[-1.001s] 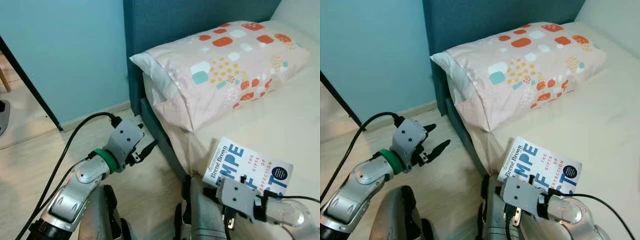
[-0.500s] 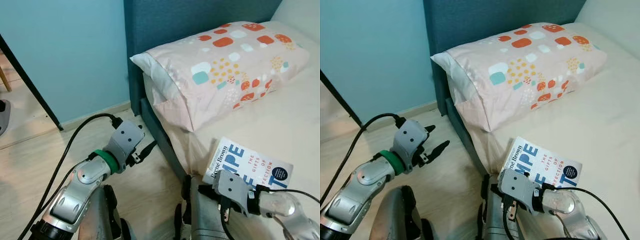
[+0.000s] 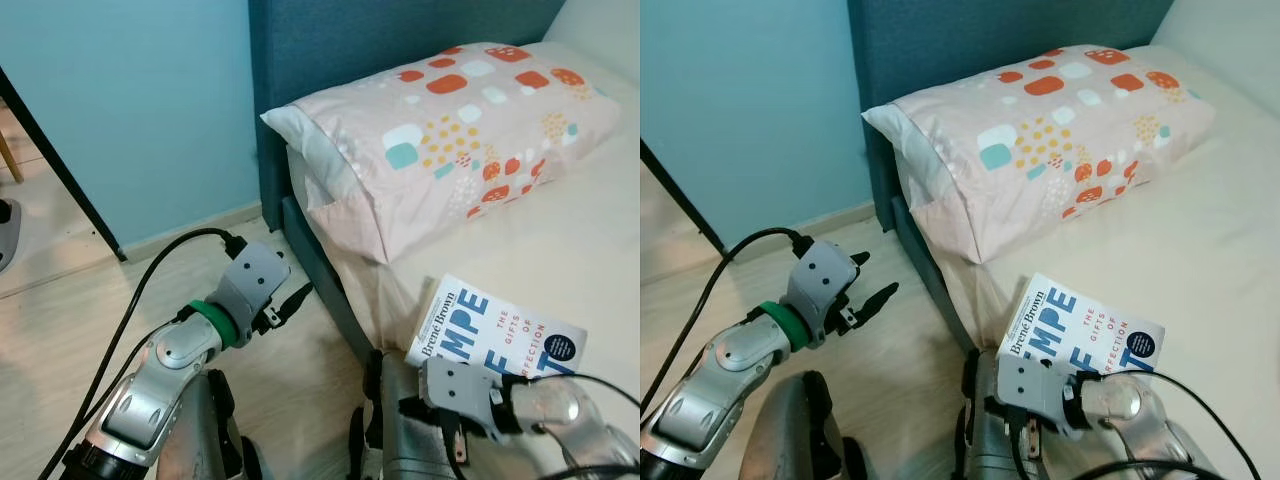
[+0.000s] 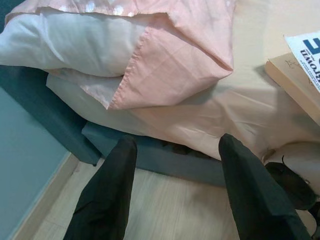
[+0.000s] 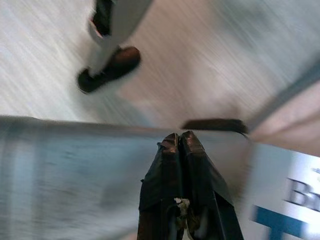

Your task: Clean up the room

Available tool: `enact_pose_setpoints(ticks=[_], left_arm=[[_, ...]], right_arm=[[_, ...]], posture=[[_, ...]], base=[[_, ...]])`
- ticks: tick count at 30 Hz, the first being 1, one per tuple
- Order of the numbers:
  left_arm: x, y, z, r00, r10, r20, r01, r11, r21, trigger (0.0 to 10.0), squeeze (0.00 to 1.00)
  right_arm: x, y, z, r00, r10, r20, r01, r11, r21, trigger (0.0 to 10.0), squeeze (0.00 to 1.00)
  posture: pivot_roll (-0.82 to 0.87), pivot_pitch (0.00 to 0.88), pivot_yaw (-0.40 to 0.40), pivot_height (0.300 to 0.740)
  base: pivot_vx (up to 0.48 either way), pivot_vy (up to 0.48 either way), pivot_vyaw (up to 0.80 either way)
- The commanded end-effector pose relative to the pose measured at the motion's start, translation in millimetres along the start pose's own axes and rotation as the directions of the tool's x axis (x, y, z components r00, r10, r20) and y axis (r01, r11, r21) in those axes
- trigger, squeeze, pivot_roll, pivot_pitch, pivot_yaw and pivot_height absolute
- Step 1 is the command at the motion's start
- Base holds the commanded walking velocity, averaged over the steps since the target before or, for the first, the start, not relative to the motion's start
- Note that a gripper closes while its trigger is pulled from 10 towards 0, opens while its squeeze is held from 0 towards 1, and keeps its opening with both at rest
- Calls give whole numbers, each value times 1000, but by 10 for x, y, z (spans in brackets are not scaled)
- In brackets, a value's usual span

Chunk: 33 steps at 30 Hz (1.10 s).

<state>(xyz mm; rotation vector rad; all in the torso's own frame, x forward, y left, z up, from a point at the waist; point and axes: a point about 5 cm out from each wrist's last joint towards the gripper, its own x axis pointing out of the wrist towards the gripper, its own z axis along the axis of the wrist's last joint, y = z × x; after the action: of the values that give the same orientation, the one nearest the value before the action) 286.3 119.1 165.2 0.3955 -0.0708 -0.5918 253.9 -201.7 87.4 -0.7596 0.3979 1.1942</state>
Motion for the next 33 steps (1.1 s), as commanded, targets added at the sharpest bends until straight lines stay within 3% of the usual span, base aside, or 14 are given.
enact_pose_setpoints(ticks=[1, 9, 16, 17, 18, 19, 21, 22, 26, 29, 33], left_arm=[[-20, -46, -20, 1000, -12, -11, 12, 1000, -10, 10000, 0], [-16, -39, -9, 1000, -7, -10, 7, 1000, -9, 10000, 0], [-18, -42, -7, 1000, -6, -11, 6, 1000, -9, 10000, 0], [-18, -48, -4, 1000, -5, -11, 5, 1000, -10, 10000, 0], [-18, -50, -2, 1000, -4, -11, 4, 1000, -11, 10000, 0], [-18, -50, -2, 1000, -4, -11, 4, 1000, -11, 10000, 0], [-17, -49, 1, 1000, -4, -11, 4, 1000, -10, 10000, 0], [-17, -49, 1, 1000, -4, -11, 4, 1000, -10, 10000, 0], [-22, -34, 2, 1000, 0, -13, 0, 1000, -7, 10000, 0], [-23, -34, 0, 1000, 1, -14, -1, 1000, -8, 10000, 0], [-18, -55, -1, 1000, -3, -14, 3, 1000, -11, 10000, 0]], right_arm=[[1, 52, -108, 999, 25, -45, -25, 1000, 12, 10000, 0], [59, -66, -246, 979, 16, -204, -26, 999, -47, 10000, 0], [93, -63, -266, 971, 33, -237, -46, 998, -51, 10000, 0], [162, -188, -303, 952, -105, -288, 82, 992, -91, 10000, 0], [183, -256, -318, 937, -172, -304, 143, 983, -116, 10000, 0], [183, -256, -318, 937, -172, -304, 143, 983, -116, 10000, 0], [188, -372, -332, 906, -277, -321, 242, 959, -146, 10000, 0], [188, -372, -332, 906, -277, -321, 242, 959, -146, 10000, 0], [97, -559, -368, 841, -416, -347, 363, 908, -208, 10000, 0], [52, -616, -367, 822, -453, -344, 401, 890, -216, 10000, 0], [-84, -779, -339, 771, -550, -322, 500, 835, -228, 10000, 0]], posture=[[-16, 217, -1, 547], [-3, 223, 1, 547], [-3, 223, 1, 547], [0, 228, 2, 547], [0, 228, 2, 547], [0, 228, 2, 547], [0, 228, 2, 547], [0, 228, 2, 547], [0, 228, 2, 547], [0, 228, 2, 547], [0, 228, 2, 547]], base=[[0, 0, 0], [0, 0, 0], [0, 0, 0], [0, 0, 0], [0, 0, 0], [0, 0, 0], [0, 0, 0], [0, 0, 0], [0, 0, 0], [0, 0, 0], [0, 0, 0]])
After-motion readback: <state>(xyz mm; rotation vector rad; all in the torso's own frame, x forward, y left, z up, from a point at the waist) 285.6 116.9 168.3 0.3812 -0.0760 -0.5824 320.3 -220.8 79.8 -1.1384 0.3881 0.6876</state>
